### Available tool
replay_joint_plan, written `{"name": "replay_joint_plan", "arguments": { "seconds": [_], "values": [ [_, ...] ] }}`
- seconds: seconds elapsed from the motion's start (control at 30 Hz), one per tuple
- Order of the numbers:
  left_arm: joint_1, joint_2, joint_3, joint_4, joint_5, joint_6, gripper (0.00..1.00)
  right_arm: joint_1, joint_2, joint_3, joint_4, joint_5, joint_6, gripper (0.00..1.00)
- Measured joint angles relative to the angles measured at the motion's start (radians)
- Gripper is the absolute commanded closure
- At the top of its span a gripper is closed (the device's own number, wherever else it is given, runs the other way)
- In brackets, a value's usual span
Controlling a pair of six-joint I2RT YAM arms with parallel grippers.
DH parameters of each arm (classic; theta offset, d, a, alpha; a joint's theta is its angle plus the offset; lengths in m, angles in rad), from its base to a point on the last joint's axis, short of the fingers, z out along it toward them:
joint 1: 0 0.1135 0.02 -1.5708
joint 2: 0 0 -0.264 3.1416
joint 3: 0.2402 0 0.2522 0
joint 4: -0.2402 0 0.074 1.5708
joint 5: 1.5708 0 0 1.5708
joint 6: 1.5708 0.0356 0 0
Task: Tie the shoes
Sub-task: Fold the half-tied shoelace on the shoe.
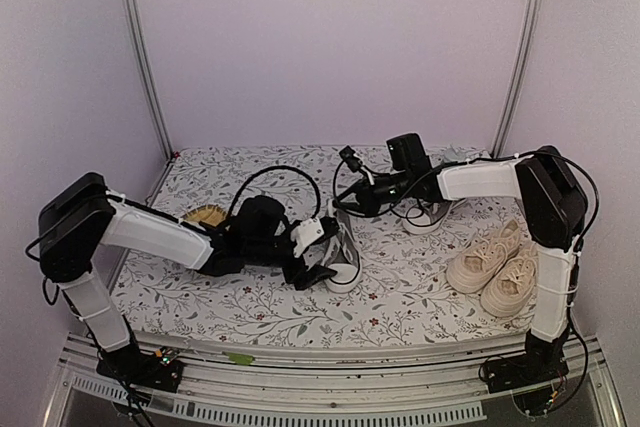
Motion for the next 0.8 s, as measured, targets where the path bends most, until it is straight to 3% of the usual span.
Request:
{"name": "replay_joint_plan", "arguments": {
  "seconds": [0.17,0.2,0.27,0.33,0.5,0.67,0.8],
  "values": [
    [0.043,-0.173,-0.020,-0.156,0.108,0.091,0.12,-0.020,0.000,-0.005,0.006,-0.043,-0.034,0.99],
    [0.064,-0.209,-0.019,-0.175,0.137,0.105,0.18,-0.021,0.000,-0.005,0.006,-0.050,-0.042,0.99],
    [0.114,-0.256,-0.019,-0.168,0.190,0.111,0.39,-0.025,0.000,-0.005,0.006,-0.061,-0.056,0.99],
    [0.175,-0.269,-0.021,-0.106,0.238,0.102,0.45,-0.025,0.000,-0.005,0.008,-0.071,-0.066,0.99],
    [0.290,-0.094,0.113,-0.025,0.369,0.127,0.47,-0.025,0.000,-0.005,0.010,-0.088,-0.088,0.99],
    [0.307,0.091,0.276,-0.042,0.489,0.170,0.50,-0.025,0.001,-0.005,0.014,-0.106,-0.099,0.99],
    [0.309,0.140,0.319,-0.052,0.550,0.188,0.60,-0.025,0.004,-0.004,0.014,-0.111,-0.103,0.99]
  ]
}}
